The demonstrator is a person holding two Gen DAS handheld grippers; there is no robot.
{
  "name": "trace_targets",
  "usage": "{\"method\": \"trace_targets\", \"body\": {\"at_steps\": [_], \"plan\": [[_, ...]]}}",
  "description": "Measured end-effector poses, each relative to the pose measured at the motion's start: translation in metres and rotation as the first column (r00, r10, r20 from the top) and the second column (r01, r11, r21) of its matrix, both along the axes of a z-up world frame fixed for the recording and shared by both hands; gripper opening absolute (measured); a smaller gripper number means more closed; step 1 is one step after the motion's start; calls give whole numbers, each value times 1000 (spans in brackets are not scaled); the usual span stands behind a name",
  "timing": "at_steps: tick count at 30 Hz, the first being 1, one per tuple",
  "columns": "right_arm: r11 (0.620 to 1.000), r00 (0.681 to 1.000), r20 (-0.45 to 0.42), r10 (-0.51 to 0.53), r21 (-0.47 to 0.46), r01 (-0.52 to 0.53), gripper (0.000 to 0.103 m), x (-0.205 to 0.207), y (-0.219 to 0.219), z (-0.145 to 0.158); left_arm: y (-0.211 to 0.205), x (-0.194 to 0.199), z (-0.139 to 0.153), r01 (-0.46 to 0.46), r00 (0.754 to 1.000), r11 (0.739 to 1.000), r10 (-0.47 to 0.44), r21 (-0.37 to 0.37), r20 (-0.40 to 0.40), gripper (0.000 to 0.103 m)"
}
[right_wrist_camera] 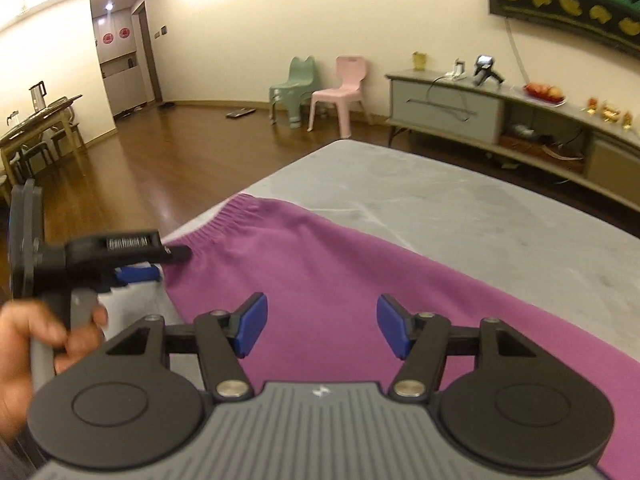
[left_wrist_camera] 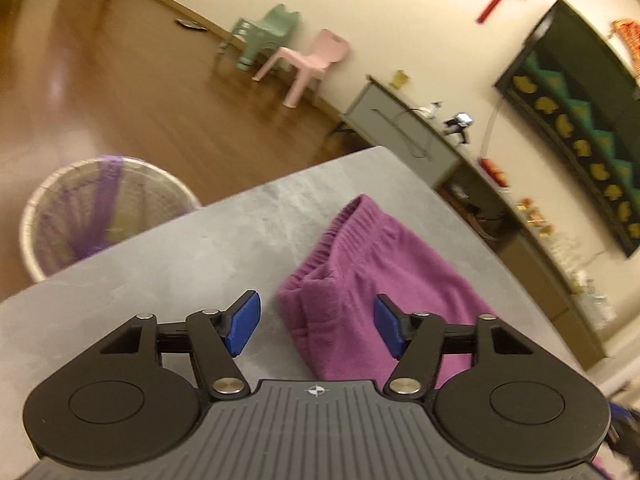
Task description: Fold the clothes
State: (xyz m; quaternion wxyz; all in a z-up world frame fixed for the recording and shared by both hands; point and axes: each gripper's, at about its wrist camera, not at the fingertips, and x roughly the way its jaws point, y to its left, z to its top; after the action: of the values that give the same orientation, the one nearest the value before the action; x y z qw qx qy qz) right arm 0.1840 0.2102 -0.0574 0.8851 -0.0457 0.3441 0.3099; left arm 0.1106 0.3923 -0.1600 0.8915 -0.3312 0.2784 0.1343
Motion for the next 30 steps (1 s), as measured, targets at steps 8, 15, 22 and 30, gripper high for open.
{"method": "trace_targets", "body": {"at_steps": [8, 15, 22, 30], "plan": [[968, 982, -185, -34, -251, -14, 51, 57, 69, -55, -22, -2, 7, 64, 996, 992, -71, 108, 57, 14], [991, 988, -157, -9, -135, -13, 61, 60, 73, 0, -74, 2, 24, 95, 991, 922, -125, 375, 56, 14], [901, 933, -269, 238, -299, -315, 90, 57, 179, 14, -112, -7, 34, 163, 970, 848, -231, 504, 75, 14], [962, 956, -243, 165, -173, -210, 16, 62, 121, 31, -153, -30, 51, 246, 913, 758, -391, 604, 118, 8]]}}
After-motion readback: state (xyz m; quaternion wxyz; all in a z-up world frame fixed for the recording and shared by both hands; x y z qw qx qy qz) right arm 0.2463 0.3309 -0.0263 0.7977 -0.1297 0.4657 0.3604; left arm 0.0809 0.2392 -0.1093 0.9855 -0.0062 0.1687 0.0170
